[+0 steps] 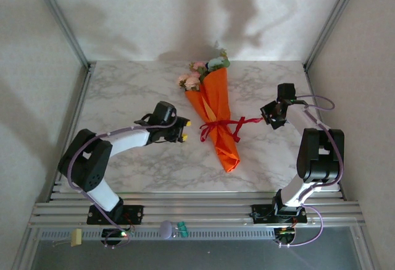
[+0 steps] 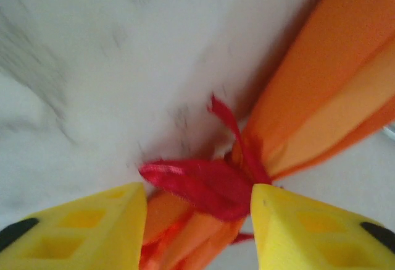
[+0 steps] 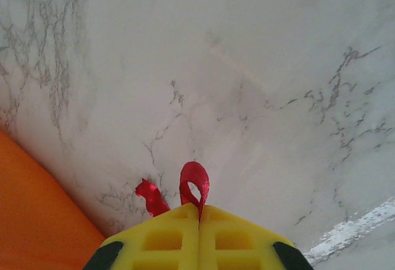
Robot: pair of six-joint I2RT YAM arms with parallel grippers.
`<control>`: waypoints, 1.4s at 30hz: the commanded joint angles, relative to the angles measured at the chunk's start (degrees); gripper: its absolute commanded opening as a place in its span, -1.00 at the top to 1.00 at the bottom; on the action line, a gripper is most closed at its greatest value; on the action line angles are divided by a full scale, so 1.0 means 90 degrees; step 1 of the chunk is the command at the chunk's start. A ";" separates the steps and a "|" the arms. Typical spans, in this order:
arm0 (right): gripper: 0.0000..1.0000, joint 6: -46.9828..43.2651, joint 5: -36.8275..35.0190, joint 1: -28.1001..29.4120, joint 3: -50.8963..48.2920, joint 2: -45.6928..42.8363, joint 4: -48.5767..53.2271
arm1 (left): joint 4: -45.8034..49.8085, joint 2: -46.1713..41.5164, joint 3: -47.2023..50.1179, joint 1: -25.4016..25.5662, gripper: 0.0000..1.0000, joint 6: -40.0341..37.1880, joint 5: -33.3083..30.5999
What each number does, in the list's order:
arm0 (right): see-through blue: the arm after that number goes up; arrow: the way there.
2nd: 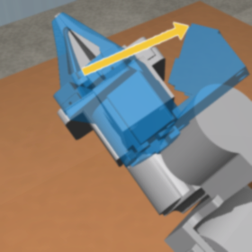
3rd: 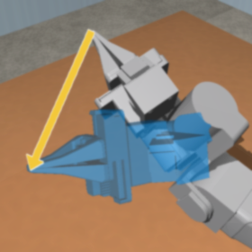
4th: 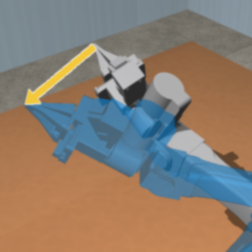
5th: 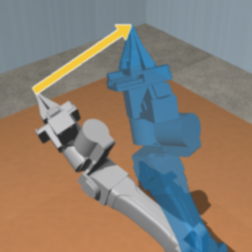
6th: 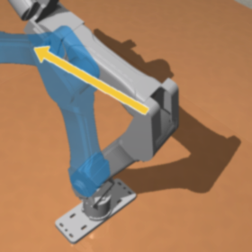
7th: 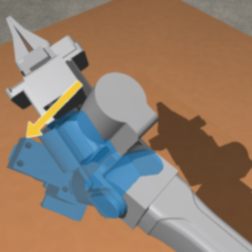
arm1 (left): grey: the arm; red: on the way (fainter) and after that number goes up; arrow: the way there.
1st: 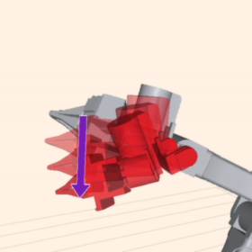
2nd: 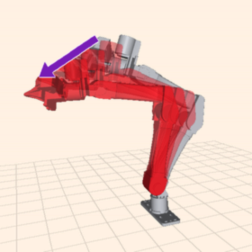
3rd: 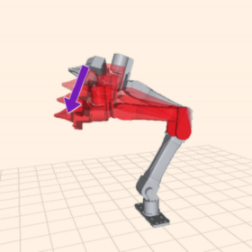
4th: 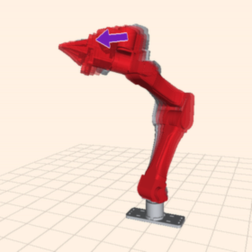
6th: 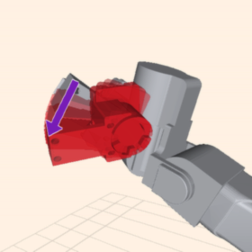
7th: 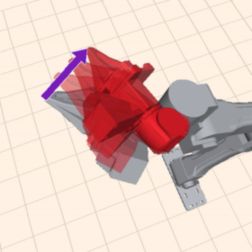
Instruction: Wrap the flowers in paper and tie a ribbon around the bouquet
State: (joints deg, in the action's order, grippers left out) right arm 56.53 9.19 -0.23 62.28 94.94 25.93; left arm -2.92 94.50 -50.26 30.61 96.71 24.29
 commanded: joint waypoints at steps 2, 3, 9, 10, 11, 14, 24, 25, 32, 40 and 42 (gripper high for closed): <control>1.00 -0.0012 0.0104 -0.0020 -0.0078 -0.0070 -0.0030 | -0.0807 0.0293 0.0041 0.0447 -0.19 0.1511 0.0178; 1.00 -0.0012 0.0115 -0.0020 -0.0076 -0.0070 -0.0030 | -0.0990 0.0350 0.0087 0.0513 -0.19 0.1778 0.0144; 1.00 0.0017 0.0204 -0.0014 -0.0065 -0.0070 -0.0071 | -0.2495 0.0643 0.0580 0.1022 -0.20 0.3781 -0.0159; 1.00 0.0018 0.0219 -0.0019 -0.0065 -0.0070 -0.0079 | -0.2617 0.0715 0.0597 0.1082 -0.20 0.3949 -0.0207; 1.00 0.0017 0.0228 -0.0022 -0.0065 -0.0070 -0.0079 | -0.2721 0.0815 0.0599 0.1123 -0.20 0.4098 -0.0214; 1.00 0.0018 0.0248 -0.0005 -0.0093 -0.0085 -0.0097 | -0.2937 0.1033 0.0554 0.1179 -0.20 0.4404 -0.0336; 1.00 0.0018 0.0265 0.0006 -0.0191 -0.0149 -0.0117 | -0.3070 0.1448 0.0436 0.1159 -0.01 0.4697 -0.0821; 1.00 0.0017 0.0270 0.0006 -0.0184 -0.0148 -0.0118 | -0.3145 0.1512 0.0405 0.1157 0.02 0.4731 -0.0875; 1.00 0.0004 0.0282 0.0035 -0.0162 -0.0168 -0.0108 | -0.2810 0.1629 0.0229 0.0947 0.05 0.4402 -0.1220; 1.00 0.0008 0.0282 0.0045 -0.0132 -0.0168 -0.0114 | -0.2518 0.1149 0.0275 0.1066 0.03 0.4557 -0.1615; 1.00 0.0019 0.0286 0.0054 -0.0123 -0.0158 -0.0127 | -0.2811 0.1281 0.0330 0.1034 0.13 0.4605 -0.1584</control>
State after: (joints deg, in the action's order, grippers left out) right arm 56.53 10.74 -0.12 61.36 94.89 24.67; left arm -27.79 106.94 -47.90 39.97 113.80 12.82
